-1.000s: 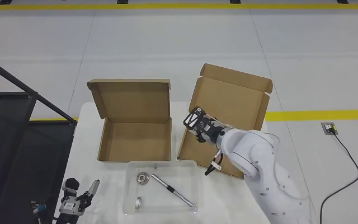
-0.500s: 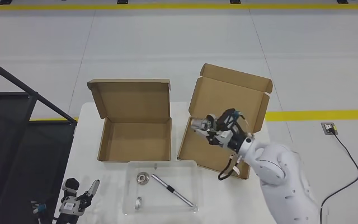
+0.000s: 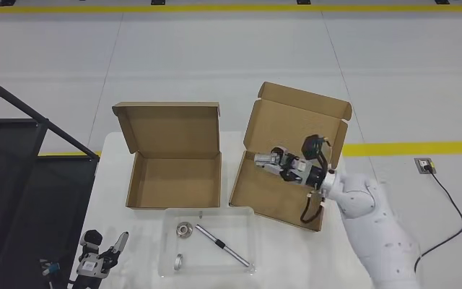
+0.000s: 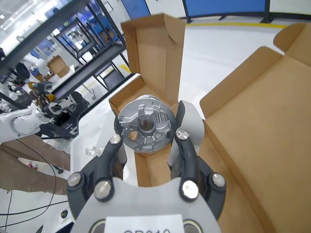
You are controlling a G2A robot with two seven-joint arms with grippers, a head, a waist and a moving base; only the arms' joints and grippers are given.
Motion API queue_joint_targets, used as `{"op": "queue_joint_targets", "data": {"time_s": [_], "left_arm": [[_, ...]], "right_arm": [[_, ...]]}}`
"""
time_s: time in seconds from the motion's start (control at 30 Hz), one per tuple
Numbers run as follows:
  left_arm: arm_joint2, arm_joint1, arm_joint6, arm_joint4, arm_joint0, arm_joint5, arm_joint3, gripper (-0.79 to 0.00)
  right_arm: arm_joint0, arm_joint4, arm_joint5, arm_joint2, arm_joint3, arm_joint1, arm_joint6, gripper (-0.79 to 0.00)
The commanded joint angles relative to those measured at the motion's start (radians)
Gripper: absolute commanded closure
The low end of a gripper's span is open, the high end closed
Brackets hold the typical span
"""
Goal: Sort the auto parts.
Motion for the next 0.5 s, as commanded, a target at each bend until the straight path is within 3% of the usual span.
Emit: {"op": "queue_joint_targets", "data": {"time_s": [0.0,0.17,0.47], "left_arm": [[0.0,0.0,0.0,0.0,0.0,0.0,0.0,-0.785],[0.0,0.0,0.0,0.0,0.0,0.0,0.0,-0.785],[0.0,0.0,0.0,0.0,0.0,0.0,0.0,-0.785]], "right_arm": [[0.032,-0.093,0.038,-0.06,0.011,-0.006,0.025,0.0],[0.089,-0.331,0.188,-0.202,0.053,-0.024,0.07,0.0],[0.183,-0.516,0.499,-0.392,0.215,-0.082,0.106,0.0]]}}
